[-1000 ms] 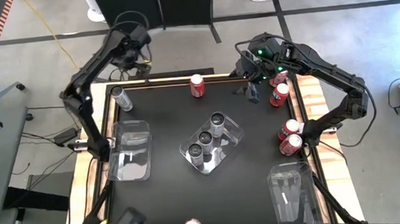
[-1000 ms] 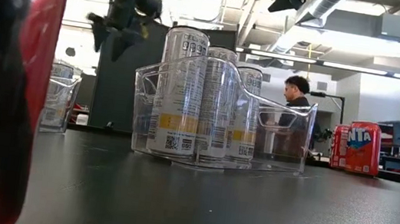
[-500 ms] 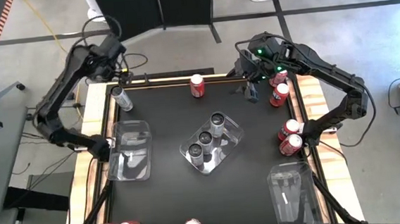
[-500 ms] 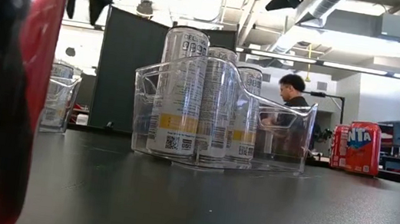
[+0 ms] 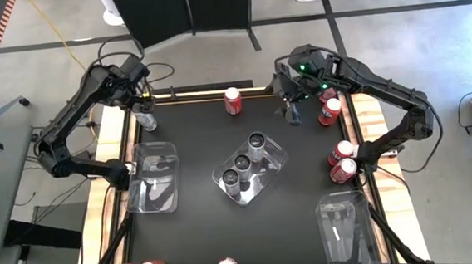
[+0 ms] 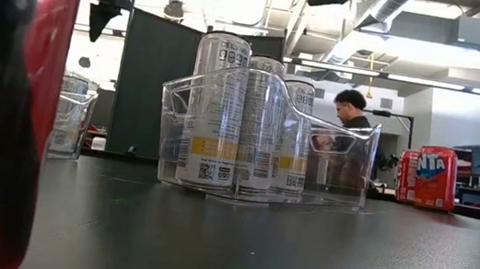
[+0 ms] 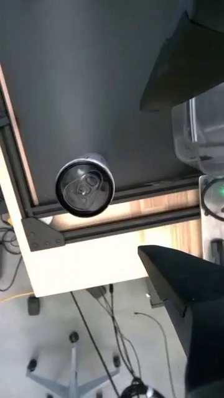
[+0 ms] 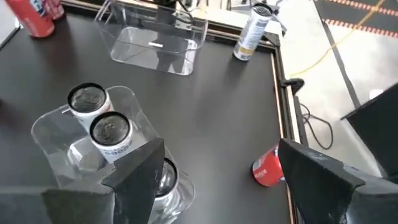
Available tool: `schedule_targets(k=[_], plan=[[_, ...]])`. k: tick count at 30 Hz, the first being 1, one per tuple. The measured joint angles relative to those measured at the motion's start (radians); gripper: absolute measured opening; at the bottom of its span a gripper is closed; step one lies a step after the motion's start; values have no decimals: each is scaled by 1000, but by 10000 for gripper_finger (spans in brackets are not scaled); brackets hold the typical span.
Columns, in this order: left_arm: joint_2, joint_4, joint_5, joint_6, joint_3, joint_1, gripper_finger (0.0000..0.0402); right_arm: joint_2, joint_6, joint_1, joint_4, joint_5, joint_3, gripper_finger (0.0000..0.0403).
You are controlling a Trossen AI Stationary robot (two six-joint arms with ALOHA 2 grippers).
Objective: Sort soda cans
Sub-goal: Put the white soda can into the middle transparent bin
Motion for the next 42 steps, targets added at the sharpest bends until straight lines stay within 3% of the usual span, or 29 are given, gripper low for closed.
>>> schedule_targets(k=[7,13,18,24,42], plan=[[11,41,-9,-81,-1,0,395,0,-19,40,52,0,-55,331],[11,91,-19,-165,-1,0,395,0,-20,71,79,0,-80,331],[34,162,65,-236,-49,-1,395,-1,-19,95,77,0,-82,331],[108,136,-1,-251,-76,4,395,-1,-23,114,73,0,-82,331],[126,165,-1,-327,-111,38,394,-1,-26,114,75,0,-82,331]])
